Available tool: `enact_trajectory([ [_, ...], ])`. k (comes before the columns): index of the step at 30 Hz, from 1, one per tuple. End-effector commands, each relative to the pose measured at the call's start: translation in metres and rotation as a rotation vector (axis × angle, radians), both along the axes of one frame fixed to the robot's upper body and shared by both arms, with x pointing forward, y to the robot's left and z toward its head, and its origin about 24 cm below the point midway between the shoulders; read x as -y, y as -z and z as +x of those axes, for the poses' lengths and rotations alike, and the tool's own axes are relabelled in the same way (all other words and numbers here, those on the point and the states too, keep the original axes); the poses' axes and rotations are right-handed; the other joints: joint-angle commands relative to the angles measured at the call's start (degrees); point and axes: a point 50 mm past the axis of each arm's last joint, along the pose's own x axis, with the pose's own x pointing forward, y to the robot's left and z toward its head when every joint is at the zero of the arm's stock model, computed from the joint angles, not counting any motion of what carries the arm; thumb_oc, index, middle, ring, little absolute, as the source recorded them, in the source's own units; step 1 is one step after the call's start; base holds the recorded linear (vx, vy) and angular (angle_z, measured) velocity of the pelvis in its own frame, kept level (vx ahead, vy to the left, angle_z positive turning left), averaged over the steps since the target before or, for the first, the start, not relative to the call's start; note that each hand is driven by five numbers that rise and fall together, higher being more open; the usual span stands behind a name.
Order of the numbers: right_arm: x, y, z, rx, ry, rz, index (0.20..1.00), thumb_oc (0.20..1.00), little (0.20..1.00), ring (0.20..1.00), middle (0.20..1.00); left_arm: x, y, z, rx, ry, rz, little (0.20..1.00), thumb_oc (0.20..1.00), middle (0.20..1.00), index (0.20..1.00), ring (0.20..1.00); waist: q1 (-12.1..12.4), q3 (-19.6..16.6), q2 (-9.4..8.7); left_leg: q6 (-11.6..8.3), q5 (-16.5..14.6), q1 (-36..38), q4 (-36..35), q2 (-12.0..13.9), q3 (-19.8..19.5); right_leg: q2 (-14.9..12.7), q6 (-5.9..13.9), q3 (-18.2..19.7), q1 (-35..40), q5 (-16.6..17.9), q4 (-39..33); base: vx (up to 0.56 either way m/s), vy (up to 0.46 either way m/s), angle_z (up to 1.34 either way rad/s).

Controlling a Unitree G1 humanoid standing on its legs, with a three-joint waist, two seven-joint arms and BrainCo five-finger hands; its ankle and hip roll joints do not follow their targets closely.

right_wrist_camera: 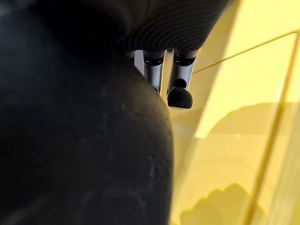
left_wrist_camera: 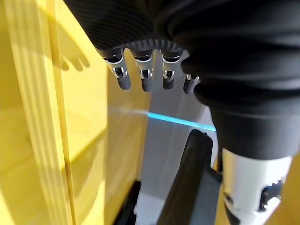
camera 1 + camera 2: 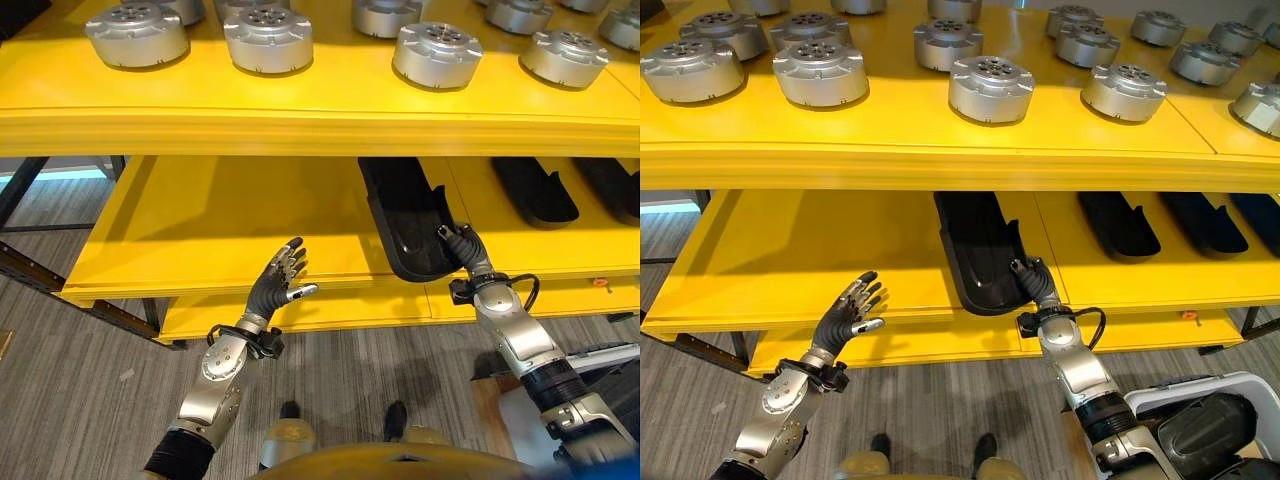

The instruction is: Move parts from the plastic box to the shelf.

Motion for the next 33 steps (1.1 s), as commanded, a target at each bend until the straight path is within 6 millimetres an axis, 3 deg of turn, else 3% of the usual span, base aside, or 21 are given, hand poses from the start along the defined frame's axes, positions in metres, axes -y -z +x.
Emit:
enact_trajectory([
  [1, -0.008, -0.047, 0.028, 0.186, -0.01, 0.013, 0.2, 0.2, 0.2, 0.2, 0.2, 0.015, -0.007, 0.003, 0.028, 0.026, -0.059, 1.0, 1.0, 1.0, 1.0, 1.0, 2.1, -1.5, 0.3, 2.07, -1.2, -0.9, 1.6, -1.2, 3.6, -2.1, 0.75, -2.9, -1.0, -5.4, 8.8, 0.07, -0.123, 0.01],
  [7, -0.01, -0.069, 0.034, 0.258, -0.013, -0.011, 0.2, 0.2, 0.2, 0.2, 0.2, 0.005, 0.006, 0.001, -0.037, -0.04, -0.011, 1.0, 1.0, 1.0, 1.0, 1.0, 2.5, 0.5, 1.55, 1.21, -1.0, -4.5, 5.9, 0.4, 3.8, -2.9, -0.16, -4.5, -3.6, -6.5, 12.0, 0.01, -0.179, 0.04],
  [10, -0.003, -0.083, 0.039, 0.293, 0.02, -0.053, 0.2, 0.2, 0.2, 0.2, 0.2, 0.0, 0.004, 0.002, -0.021, -0.038, -0.034, 1.0, 1.0, 1.0, 1.0, 1.0, 1.7, 1.4, 1.77, 1.2, -3.2, -6.8, 13.0, 1.5, 9.7, -4.4, -1.26, -7.2, -5.2, -7.1, 13.9, -0.03, -0.158, 0.14],
  [11, 0.0, -0.085, 0.039, 0.302, 0.031, -0.068, 0.2, 0.2, 0.2, 0.2, 0.2, 0.0, 0.002, 0.003, -0.019, -0.033, -0.079, 1.0, 1.0, 1.0, 1.0, 1.0, 1.6, 1.8, 1.99, 0.82, -2.9, -8.2, 15.2, 2.4, 9.9, -4.5, -1.57, -7.3, -5.7, -7.5, 14.7, -0.04, -0.049, 0.31],
  [13, 0.0, -0.088, 0.04, 0.301, 0.053, -0.073, 0.2, 0.2, 0.2, 0.2, 0.2, 0.003, -0.002, 0.006, 0.015, -0.035, -0.132, 1.0, 1.0, 1.0, 1.0, 1.0, 1.1, 2.1, 2.68, -0.18, -0.3, -9.1, 13.7, 4.4, 10.1, -4.2, -1.92, -7.0, -6.6, -7.8, 15.4, -0.01, 0.071, 0.49],
  [15, 0.001, -0.086, 0.042, 0.285, 0.094, -0.073, 0.2, 0.2, 0.2, 0.2, 0.2, 0.003, -0.015, 0.011, 0.126, -0.065, -0.138, 1.0, 1.0, 1.0, 1.0, 1.0, 0.5, 2.2, 4.14, -2.82, 7.5, -10.3, 10.6, 8.9, 10.3, -3.3, -2.5, -7.0, -6.6, -8.6, 15.6, 0.01, 0.155, 0.4],
  [16, 0.002, -0.086, 0.042, 0.285, 0.103, -0.075, 0.2, 0.2, 0.2, 0.2, 0.2, 0.006, -0.017, 0.013, 0.132, -0.049, -0.16, 1.0, 1.0, 1.0, 1.0, 1.0, 0.4, 2.2, 4.28, -3.05, 8.5, -10.7, 10.3, 9.8, 10.3, -3.3, -2.57, -6.9, -6.6, -8.8, 15.7, 0.01, 0.158, 0.48],
  [19, 0.008, -0.086, 0.046, 0.271, 0.135, -0.075, 0.2, 0.2, 0.2, 0.2, 0.2, 0.016, -0.025, 0.015, 0.159, 0.041, -0.193, 1.0, 1.0, 1.0, 1.0, 1.0, 0.1, 2.3, 3.98, -2.72, 6.0, -8.9, 8.1, 9.7, 10.9, -4.8, -1.71, -7.0, -6.4, -8.9, 16.2, 0.03, 0.163, 0.34],
  [21, 0.013, -0.078, 0.045, 0.236, 0.159, -0.066, 0.2, 0.2, 0.2, 0.2, 0.2, 0.021, -0.019, 0.015, 0.135, 0.062, -0.147, 1.0, 1.0, 1.0, 1.0, 1.0, -0.5, 1.9, 3.72, -2.41, 4.6, -7.3, 7.4, 8.4, 10.9, -5.0, -1.25, -6.8, -5.8, -8.2, 15.6, 0.14, 0.204, 0.16],
  [22, 0.018, -0.067, 0.038, 0.207, 0.166, -0.088, 0.2, 0.2, 0.2, 0.2, 0.2, 0.023, -0.017, 0.012, 0.119, 0.056, -0.143, 1.0, 1.0, 1.0, 1.0, 1.0, -1.1, 1.3, 3.11, -1.66, 2.5, -6.0, 7.3, 6.7, 10.8, -4.8, -0.81, -5.7, -5.0, -7.2, 14.0, 0.16, 0.185, -0.04],
  [28, 0.022, -0.062, 0.034, 0.202, 0.166, -0.087, 0.2, 0.2, 0.2, 0.2, 0.2, 0.014, -0.016, 0.01, 0.108, 0.001, -0.101, 1.0, 1.0, 1.0, 1.0, 1.0, -1.3, 1.0, 2.01, -0.21, -0.2, -5.6, 8.7, 4.8, 9.8, -4.5, -0.18, -2.9, -4.7, -6.4, 12.9, 0.12, 0.052, -0.14],
  [30, 0.026, -0.073, 0.038, 0.231, 0.199, -0.081, 0.2, 0.2, 0.2, 0.2, 0.2, 0.007, -0.024, 0.016, 0.132, -0.007, -0.057, 1.0, 1.0, 1.0, 1.0, 1.0, -0.2, 2.6, 1.46, 0.14, -0.9, -7.5, 10.0, 4.5, 9.1, -4.8, 0.35, -2.4, -7.0, -6.4, 14.2, -0.14, -0.133, -0.17],
  [32, 0.045, -0.109, 0.05, 0.326, 0.283, -0.071, 0.2, 0.2, 0.2, 0.2, 0.2, 0.003, -0.041, 0.028, 0.2, 0.02, -0.062, 1.0, 1.0, 1.0, 1.0, 1.0, 0.7, 6.5, 1.69, 0.13, -0.8, -11.3, 11.0, 4.5, 8.4, -4.8, 0.58, -2.4, -10.7, -6.6, 15.8, -0.4, -0.113, -0.08],
  [33, 0.051, -0.117, 0.051, 0.341, 0.299, -0.071, 0.2, 0.2, 0.2, 0.2, 0.2, 0.004, -0.045, 0.029, 0.218, 0.03, -0.062, 1.0, 1.0, 1.0, 1.0, 1.0, 0.9, 7.4, 1.88, 0.13, -0.8, -12.3, 11.6, 4.5, 8.2, -4.8, 0.47, -2.4, -11.5, -6.8, 16.4, -0.27, -0.025, 0.06],
])
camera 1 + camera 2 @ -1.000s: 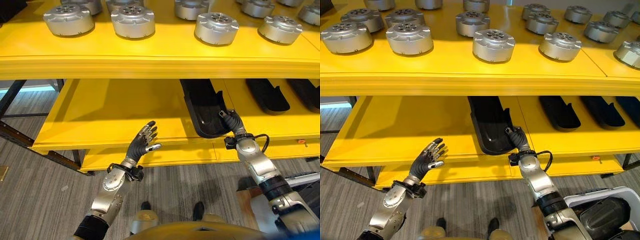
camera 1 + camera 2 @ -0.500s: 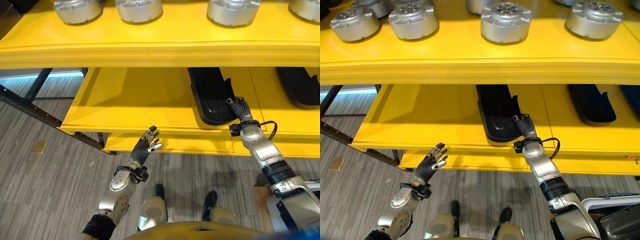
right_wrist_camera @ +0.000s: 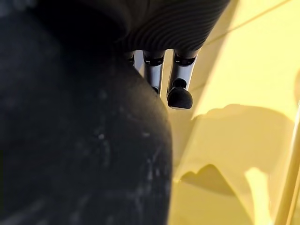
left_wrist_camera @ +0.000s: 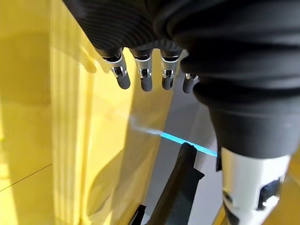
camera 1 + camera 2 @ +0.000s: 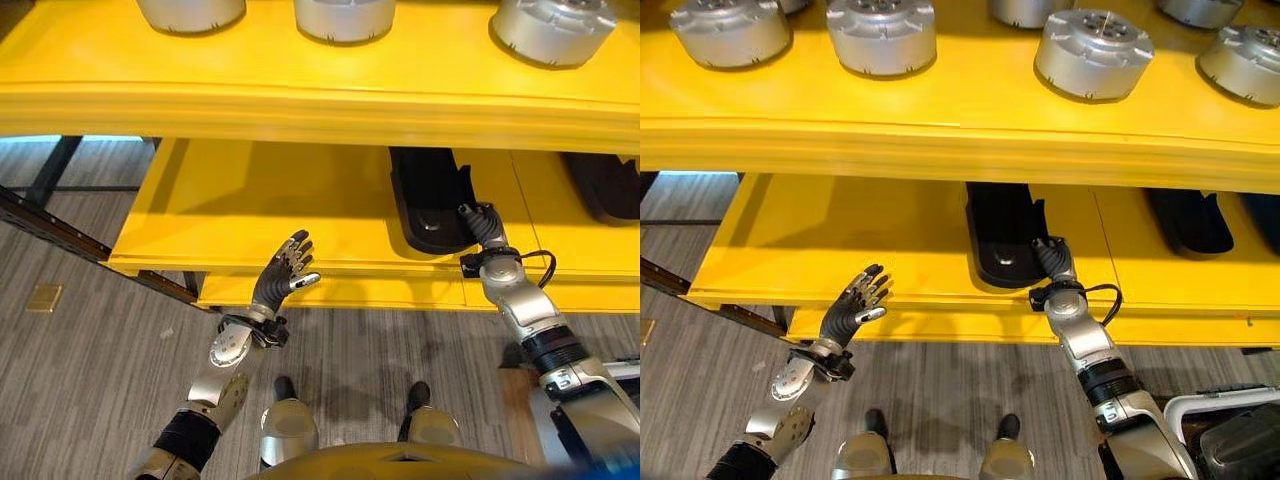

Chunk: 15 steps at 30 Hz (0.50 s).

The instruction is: Move parts from the plastic box to the shelf.

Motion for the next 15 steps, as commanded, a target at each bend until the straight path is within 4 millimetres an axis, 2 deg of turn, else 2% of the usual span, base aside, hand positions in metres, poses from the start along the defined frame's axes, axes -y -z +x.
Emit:
enact_trajectory([
  [1, 0.023, -0.079, 0.018, 0.279, 0.067, 0.0, 0.2, 0.2, 0.2, 0.2, 0.2, 0.008, -0.033, 0.003, 0.164, 0.05, -0.039, 1.0, 1.0, 1.0, 1.0, 1.0, 1.5, 2.3, 2.17, 2.45, -2.1, -1.9, 3.3, -1.2, -5.1, 2.0, -1.98, 0.3, -2.9, -5.8, 9.1, -0.16, -0.003, 0.07],
  [2, 0.033, -0.091, 0.021, 0.297, 0.085, -0.011, 0.2, 0.2, 0.2, 0.2, 0.2, 0.01, -0.038, 0.004, 0.179, 0.061, -0.045, 1.0, 1.0, 1.0, 1.0, 1.0, 1.8, 3.5, 2.51, 2.42, -2.3, -3.3, 4.7, -1.2, -5.3, 2.0, -2.29, 0.2, -4.1, -6.3, 10.4, -0.13, -0.002, 0.07],
  [6, 0.046, -0.116, 0.031, 0.315, 0.109, -0.029, 0.2, 0.2, 0.2, 0.2, 0.2, 0.021, -0.049, 0.01, 0.212, 0.09, -0.062, 1.0, 1.0, 1.0, 1.0, 1.0, 2.2, 6.9, 3.25, 2.58, -3.6, -7.8, 9.8, -0.9, -5.6, 1.6, -3.24, 0.1, -8.4, -8.4, 16.1, -0.14, -0.007, 0.02],
  [11, 0.049, -0.134, 0.038, 0.34, 0.109, -0.059, 0.2, 0.2, 0.2, 0.2, 0.2, 0.026, -0.05, 0.016, 0.17, 0.046, -0.102, 1.0, 1.0, 1.0, 1.0, 1.0, 2.4, 9.4, 3.55, 2.88, -4.5, -11.6, 13.3, -1.1, -5.7, 1.1, -3.59, 0.4, -12.8, -9.0, 20.1, -0.11, -0.018, -0.05],
  [15, 0.055, -0.147, 0.038, 0.364, 0.152, -0.085, 0.2, 0.2, 0.2, 0.2, 0.2, 0.035, -0.044, 0.012, 0.159, 0.12, -0.055, 1.0, 1.0, 1.0, 1.0, 1.0, 2.3, 11.8, 3.75, 3.39, -5.1, -14.5, 15.9, -1.1, -5.3, 0.5, -4.01, 0.6, -16.4, -9.7, 23.8, -0.1, 0.001, -0.02],
])
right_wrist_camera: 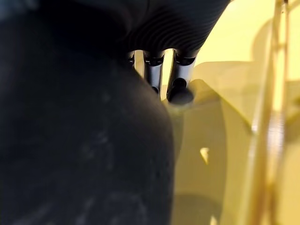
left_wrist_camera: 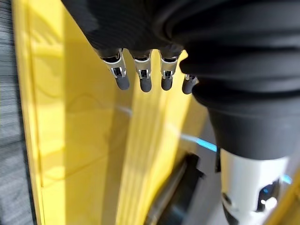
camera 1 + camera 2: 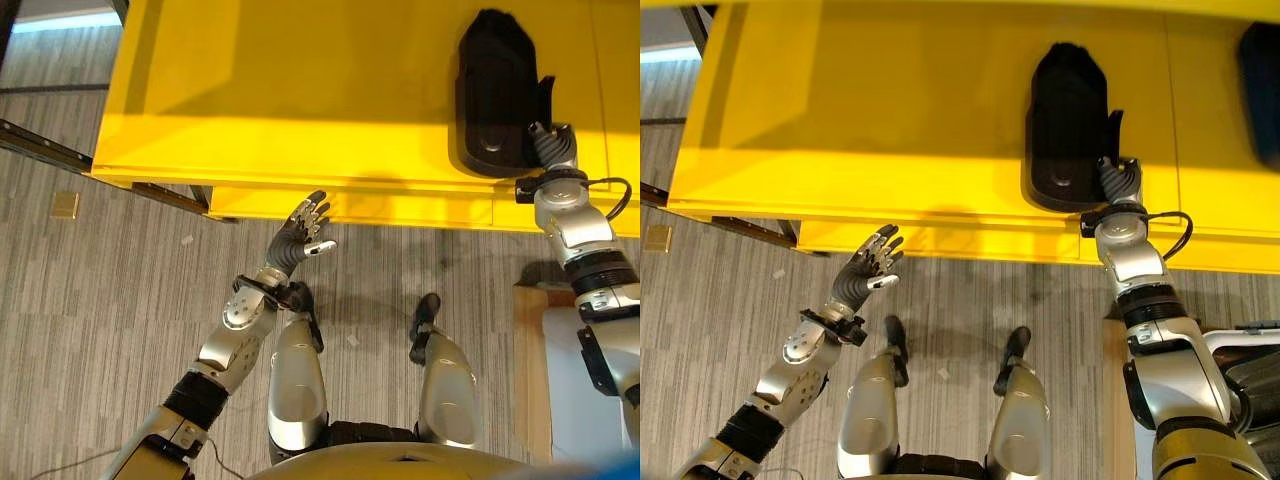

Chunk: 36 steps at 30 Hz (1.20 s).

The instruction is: Move parts from the plastic box to the shelf.

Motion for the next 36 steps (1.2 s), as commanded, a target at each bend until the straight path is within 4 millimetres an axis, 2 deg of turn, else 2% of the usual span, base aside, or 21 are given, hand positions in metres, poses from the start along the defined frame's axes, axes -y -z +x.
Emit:
enact_trajectory([
  [1, 0.0, -0.046, 0.0, 0.161, -0.013, -0.036, 0.2, 0.2, 0.2, 0.2, 0.2, 0.015, -0.006, -0.013, 0.042, 0.087, -0.041, 1.0, 1.0, 1.0, 1.0, 1.0, 0.5, -1.6, 0.35, 2.26, -3.7, 1.7, 3.4, -3.0, -2.5, 2.1, -1.53, -1.8, 0.7, -7.9, 9.6, -0.09, 0.049, 0.01],
  [3, 0.007, -0.048, 0.001, 0.15, 0.023, -0.04, 0.2, 0.2, 0.2, 0.2, 0.2, 0.021, -0.006, -0.015, 0.045, 0.142, -0.058, 1.0, 1.0, 1.0, 1.0, 1.0, 0.3, -1.6, 0.61, 2.48, -4.1, 0.6, 4.3, -2.7, -1.6, 1.2, -1.21, -2.0, -1.2, -7.8, 10.8, -0.08, 0.074, 0.0],
  [7, 0.022, -0.067, 0.003, 0.152, 0.083, -0.095, 0.2, 0.2, 0.2, 0.2, 0.2, 0.027, -0.01, -0.015, 0.054, 0.151, -0.075, 1.0, 1.0, 1.0, 1.0, 1.0, 0.2, -1.6, 0.81, 2.87, -6.2, -3.2, 8.6, -1.6, -0.7, -0.7, -1.07, -1.7, -5.0, -8.6, 14.2, -0.06, 0.056, -0.07],
  [8, 0.026, -0.07, 0.003, 0.15, 0.1, -0.096, 0.2, 0.2, 0.2, 0.2, 0.2, 0.028, -0.01, -0.015, 0.047, 0.155, -0.069, 1.0, 1.0, 1.0, 1.0, 1.0, 0.3, -1.6, 0.7, 2.4, -8.1, -3.1, 10.1, -1.5, -1.2, -1.2, -0.28, -1.2, -4.9, -10.2, 15.8, 0.05, 0.009, -0.13],
  [10, 0.036, -0.08, 0.001, 0.162, 0.141, -0.115, 0.2, 0.2, 0.2, 0.2, 0.2, 0.027, -0.011, -0.016, 0.046, 0.148, -0.066, 1.0, 1.0, 1.0, 1.0, 1.0, 0.6, -1.6, 0.43, 2.77, -9.5, -5.0, 12.8, -0.9, -1.5, -1.9, -0.23, -0.8, -6.5, -10.9, 18.2, 0.03, -0.017, -0.1],
  [12, 0.045, -0.091, 0.0, 0.161, 0.186, -0.123, 0.2, 0.2, 0.2, 0.2, 0.2, 0.025, -0.013, -0.016, 0.044, 0.148, -0.065, 1.0, 1.0, 1.0, 1.0, 1.0, 1.2, -1.6, 0.19, 3.08, -10.8, -6.8, 15.0, -1.0, -2.2, -1.8, -0.39, -0.5, -7.6, -11.5, 19.7, 0.01, -0.037, -0.06],
  [14, 0.05, -0.102, -0.003, 0.174, 0.242, -0.226, 0.2, 0.2, 0.2, 0.2, 0.2, 0.023, -0.009, -0.017, -0.005, 0.13, -0.1, 1.0, 1.0, 1.0, 1.0, 1.0, 1.5, -1.6, 0.16, 3.33, -11.4, -8.0, 16.3, -1.0, -2.8, -1.7, -0.64, -0.2, -8.5, -11.9, 20.8, 0.0, -0.012, -0.02],
  [16, 0.056, -0.11, -0.006, 0.166, 0.261, -0.255, 0.2, 0.2, 0.2, 0.2, 0.2, 0.02, -0.011, -0.017, -0.011, 0.117, -0.153, 1.0, 1.0, 1.0, 1.0, 1.0, 1.7, -1.6, 0.32, 3.74, -11.8, -8.9, 16.9, -1.5, -3.4, -1.8, -0.79, -0.2, -9.3, -12.3, 21.6, 0.0, 0.0, 0.0],
  [19, 0.06, -0.116, -0.009, 0.167, 0.289, -0.328, 0.2, 0.2, 0.2, 0.2, 0.2, 0.02, -0.009, -0.022, 0.007, 0.141, -0.127, 1.0, 1.0, 1.0, 1.0, 1.0, 2.1, -1.6, 0.47, 3.7, -11.7, -9.1, 16.6, -2.0, -3.9, -1.5, -0.75, -0.2, -9.4, -12.3, 21.4, 0.0, -0.003, 0.02],
  [24, 0.056, -0.133, -0.009, 0.183, 0.312, -0.411, 0.2, 0.2, 0.2, 0.2, 0.2, 0.019, -0.007, -0.026, 0.017, 0.148, -0.114, 1.0, 1.0, 1.0, 1.0, 1.0, 2.5, -1.6, 1.08, 3.51, -10.9, -9.4, 15.4, -2.1, -3.9, -1.7, -0.64, -0.3, -9.8, -12.0, 21.0, 0.0, 0.002, 0.02],
  [31, 0.033, -0.165, -0.006, 0.261, 0.302, -0.587, 0.2, 0.2, 0.2, 0.2, 0.2, 0.025, -0.008, -0.029, 0.022, 0.195, -0.097, 1.0, 1.0, 1.0, 1.0, 1.0, 3.3, -1.6, 2.03, 3.04, -9.8, -9.7, 14.3, -2.3, -4.2, -1.9, -0.76, -0.7, -10.4, -12.3, 21.5, 0.0, 0.0, 0.0],
  [36, 0.027, -0.178, -0.007, 0.285, 0.367, -0.613, 0.2, 0.2, 0.2, 0.2, 0.2, 0.028, -0.004, -0.028, 0.006, 0.209, -0.068, 1.0, 1.0, 1.0, 1.0, 1.0, 3.4, -1.6, 2.83, 2.44, -8.5, -9.9, 13.0, -1.8, -3.7, -2.2, -0.9, -1.1, -11.3, -12.6, 22.2, 0.0, 0.0, 0.0],
])
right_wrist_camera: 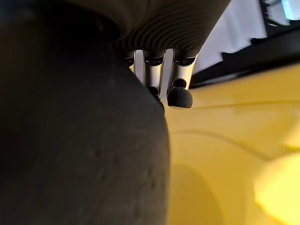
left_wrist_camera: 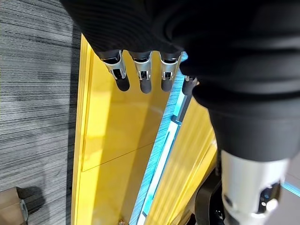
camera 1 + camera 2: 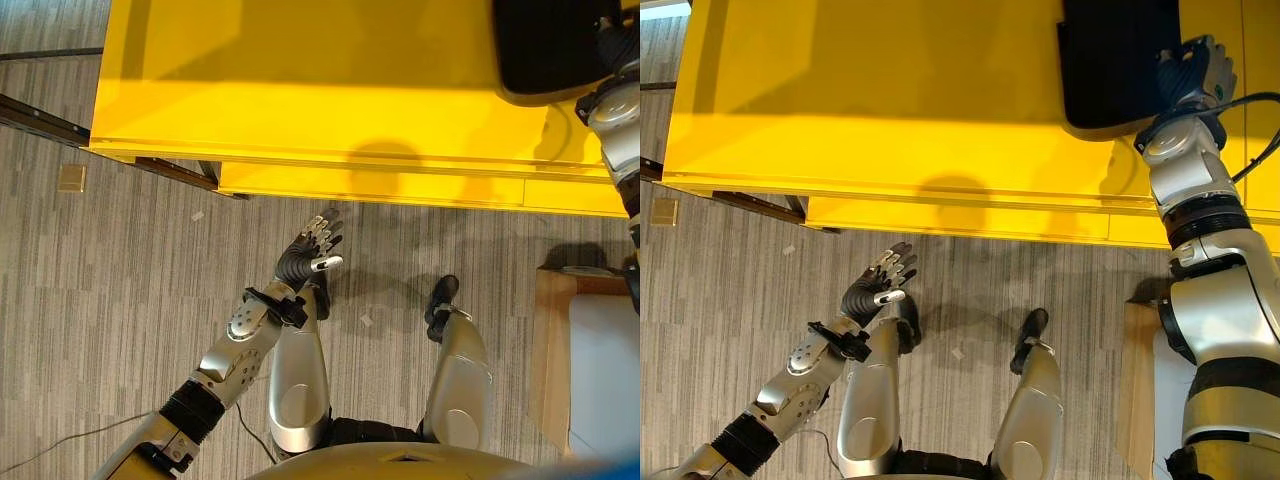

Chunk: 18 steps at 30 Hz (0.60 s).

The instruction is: Move parts from the plastic box to the shelf.

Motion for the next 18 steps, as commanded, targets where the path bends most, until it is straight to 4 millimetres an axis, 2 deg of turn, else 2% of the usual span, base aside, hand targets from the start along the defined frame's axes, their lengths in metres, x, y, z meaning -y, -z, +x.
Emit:
enact_trajectory([
  [1, 0.005, -0.058, -0.018, 0.2, 0.089, -0.083, 0.2, 0.2, 0.2, 0.2, 0.2, 0.017, -0.015, -0.012, 0.095, 0.104, -0.008, 1.0, 1.0, 1.0, 1.0, 1.0, 1.5, -1.9, 1.66, -0.19, 0.4, 2.7, -4.7, -2.1, -2.9, 1.7, -1.79, -4.0, -1.1, -10.4, 12.6, 0.0, -0.009, 0.08],
  [7, 0.016, -0.056, -0.02, 0.216, 0.171, -0.005, 0.2, 0.2, 0.2, 0.2, 0.2, 0.024, -0.018, -0.014, 0.092, 0.147, -0.014, 1.0, 1.0, 1.0, 1.0, 1.0, 1.7, -1.9, 2.43, -0.26, 0.3, 1.9, -4.2, -2.1, -3.2, 1.4, -2.01, -3.9, -2.3, -11.2, 14.4, 0.02, -0.005, 0.05],
  [11, 0.015, -0.056, -0.019, 0.233, 0.189, 0.026, 0.2, 0.2, 0.2, 0.2, 0.2, 0.024, -0.014, -0.013, 0.069, 0.136, -0.007, 1.0, 1.0, 1.0, 1.0, 1.0, 1.7, -1.9, 2.87, -0.29, -0.2, 1.2, -3.4, -2.2, -3.4, 1.6, -2.37, -3.5, -3.3, -11.7, 15.3, 0.02, 0.008, -0.02],
  [18, 0.016, -0.051, -0.018, 0.218, 0.199, 0.026, 0.2, 0.2, 0.2, 0.2, 0.2, 0.026, -0.018, -0.015, 0.088, 0.163, -0.028, 1.0, 1.0, 1.0, 1.0, 1.0, 1.6, -1.9, 3.41, -0.34, -0.1, 0.7, -3.7, -2.4, -3.3, 1.7, -2.51, -3.0, -4.2, -12.0, 15.7, 0.01, 0.007, 0.0],
])
